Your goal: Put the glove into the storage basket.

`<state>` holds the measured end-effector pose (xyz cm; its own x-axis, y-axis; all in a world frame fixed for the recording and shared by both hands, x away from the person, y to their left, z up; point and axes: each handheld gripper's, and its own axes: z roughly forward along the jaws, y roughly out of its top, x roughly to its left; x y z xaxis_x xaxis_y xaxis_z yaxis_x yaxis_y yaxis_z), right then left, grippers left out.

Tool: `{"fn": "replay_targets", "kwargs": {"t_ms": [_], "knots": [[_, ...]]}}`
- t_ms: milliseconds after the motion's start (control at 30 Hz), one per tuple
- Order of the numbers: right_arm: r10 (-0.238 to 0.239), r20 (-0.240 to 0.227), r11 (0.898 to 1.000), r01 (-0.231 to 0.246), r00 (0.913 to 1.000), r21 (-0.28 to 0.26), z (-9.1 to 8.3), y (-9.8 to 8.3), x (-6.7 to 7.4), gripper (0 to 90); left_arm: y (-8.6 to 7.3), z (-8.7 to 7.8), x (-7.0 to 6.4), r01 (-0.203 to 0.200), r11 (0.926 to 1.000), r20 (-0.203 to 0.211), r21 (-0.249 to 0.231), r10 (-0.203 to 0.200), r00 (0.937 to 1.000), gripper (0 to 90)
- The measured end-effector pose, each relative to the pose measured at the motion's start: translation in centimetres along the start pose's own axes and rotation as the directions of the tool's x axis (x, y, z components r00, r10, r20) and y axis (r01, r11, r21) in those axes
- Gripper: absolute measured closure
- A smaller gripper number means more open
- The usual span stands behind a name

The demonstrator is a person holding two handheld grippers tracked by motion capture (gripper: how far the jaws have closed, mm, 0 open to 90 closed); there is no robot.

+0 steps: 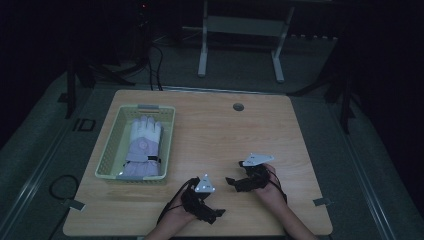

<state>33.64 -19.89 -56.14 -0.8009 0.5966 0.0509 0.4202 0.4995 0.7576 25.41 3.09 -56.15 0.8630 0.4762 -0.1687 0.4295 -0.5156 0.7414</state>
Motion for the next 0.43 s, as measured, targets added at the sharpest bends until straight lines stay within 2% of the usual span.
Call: {"fn": "replay_targets", "kwargs": {"t_ms": [167,433], "knots": [[-0.015,0.016,1.000,0.015,0.9998,-0.005,0.03,-0.09,0.12,13.5,-0.29,-0.06,-0.24,-0.006,0.9999,0.009,-0.013,0.007,0.9999,2.7],[-0.007,0.014,1.000,0.007,0.9999,-0.012,-0.05,-0.14,-0.17,13.6,-0.40,0.05,-0.40,-0.025,0.9995,0.013,-0.020,0.025,0.9996,2.7]]}}
